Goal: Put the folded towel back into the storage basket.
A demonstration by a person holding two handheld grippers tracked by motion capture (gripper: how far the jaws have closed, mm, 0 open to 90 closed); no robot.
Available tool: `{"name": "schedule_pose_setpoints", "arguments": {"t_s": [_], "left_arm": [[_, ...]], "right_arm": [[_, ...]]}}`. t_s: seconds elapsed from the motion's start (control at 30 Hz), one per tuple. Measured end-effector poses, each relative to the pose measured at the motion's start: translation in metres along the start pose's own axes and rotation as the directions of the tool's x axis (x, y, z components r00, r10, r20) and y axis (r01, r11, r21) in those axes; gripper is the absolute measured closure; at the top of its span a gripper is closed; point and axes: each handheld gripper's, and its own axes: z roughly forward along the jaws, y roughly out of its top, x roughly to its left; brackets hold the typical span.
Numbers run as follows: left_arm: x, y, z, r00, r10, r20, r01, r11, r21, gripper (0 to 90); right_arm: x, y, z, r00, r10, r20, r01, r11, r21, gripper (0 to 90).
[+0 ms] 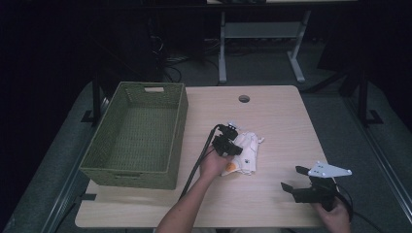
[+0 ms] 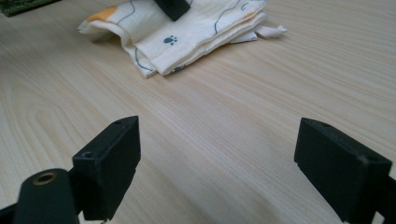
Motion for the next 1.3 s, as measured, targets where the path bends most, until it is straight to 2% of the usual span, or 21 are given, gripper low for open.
{"name": "schedule_pose_setpoints", "arguments": {"t_s": [0.33, 0.37, 0.63, 1.07, 1.23, 1.3], "left_arm": [[-0.005, 0.001, -0.024, 0.9988, 0.005, 0.048, -0.003, 0.9992, -0.039, 81.8], [-0.007, 0.001, -0.029, 0.9985, 0.002, 0.054, 0.001, 0.9984, -0.056, 81.8], [-0.012, 0.000, -0.046, 0.9957, 0.012, 0.092, -0.005, 0.9970, -0.078, 81.8], [-0.012, -0.007, -0.067, 0.9938, 0.014, 0.110, -0.004, 0.9960, -0.090, 81.8], [-0.011, -0.009, -0.077, 0.9924, 0.012, 0.122, 0.001, 0.9942, -0.108, 81.8], [-0.009, -0.009, -0.081, 0.9907, 0.002, 0.136, 0.015, 0.9928, -0.119, 81.7]], "right_arm": [[0.000, 0.000, 0.000, 1.0000, 0.003, 0.003, -0.003, 1.000, 0.004, 14.2], [0.000, 0.000, 0.000, 1.0000, 0.003, 0.004, -0.003, 1.000, 0.004, 14.2], [0.000, -0.001, 0.000, 1.0000, 0.006, 0.008, -0.006, 1.000, 0.003, 14.2], [-0.001, -0.001, -0.001, 0.9998, 0.010, 0.017, -0.010, 1.000, 0.005, 14.2], [0.000, -0.002, -0.002, 0.9997, 0.010, 0.021, -0.010, 1.000, 0.006, 14.2], [0.000, -0.002, -0.002, 0.9997, 0.015, 0.021, -0.015, 1.000, 0.005, 14.2]]}}
